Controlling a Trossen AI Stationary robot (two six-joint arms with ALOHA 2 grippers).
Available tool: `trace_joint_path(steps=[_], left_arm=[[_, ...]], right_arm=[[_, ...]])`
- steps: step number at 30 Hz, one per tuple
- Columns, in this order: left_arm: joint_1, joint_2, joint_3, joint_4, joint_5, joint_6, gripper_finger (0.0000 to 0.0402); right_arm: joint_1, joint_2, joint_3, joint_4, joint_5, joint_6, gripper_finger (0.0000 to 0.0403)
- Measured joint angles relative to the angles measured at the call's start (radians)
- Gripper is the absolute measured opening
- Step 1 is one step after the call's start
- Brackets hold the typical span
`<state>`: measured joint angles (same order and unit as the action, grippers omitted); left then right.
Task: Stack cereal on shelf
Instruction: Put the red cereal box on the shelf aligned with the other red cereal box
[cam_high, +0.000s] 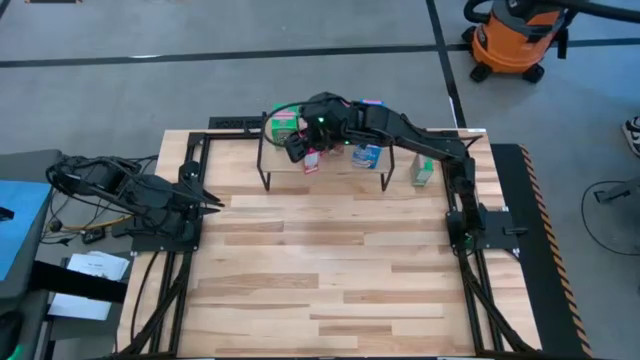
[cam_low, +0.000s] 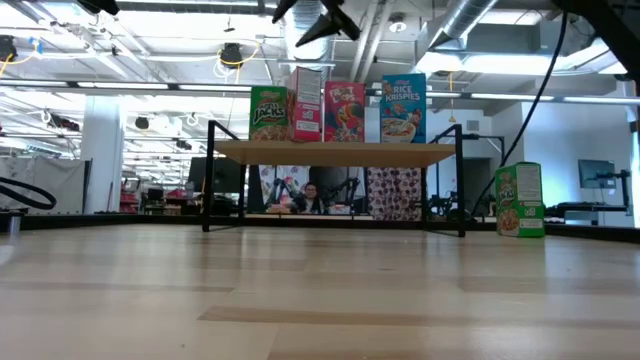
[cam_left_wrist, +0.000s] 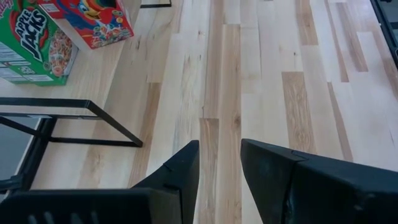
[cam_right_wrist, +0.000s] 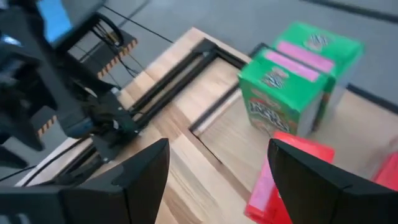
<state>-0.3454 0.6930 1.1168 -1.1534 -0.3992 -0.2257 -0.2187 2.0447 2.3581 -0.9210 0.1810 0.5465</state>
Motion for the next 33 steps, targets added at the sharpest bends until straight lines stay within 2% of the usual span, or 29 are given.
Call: trace_joint_path(steps=[16,22,33], left_arm=[[0.0,0.0,0.0,0.009,-0.005,-0.008,0.0108],[0.0,0.0,0.0,0.009,-0.005,-0.061,0.0108],[0.0,0.0,0.0,0.011,-0.007,-0.093,0.0108]], right_arm=[[-0.041,-0.135,-0.002,0.068,0.0,-0.026,0.0297],[-0.048,-0.183,-0.002,0.132,0.003,-0.102,0.0297],[-0.094,-0.203,-0.002,0.232,-0.02,-0.157,0.0297]])
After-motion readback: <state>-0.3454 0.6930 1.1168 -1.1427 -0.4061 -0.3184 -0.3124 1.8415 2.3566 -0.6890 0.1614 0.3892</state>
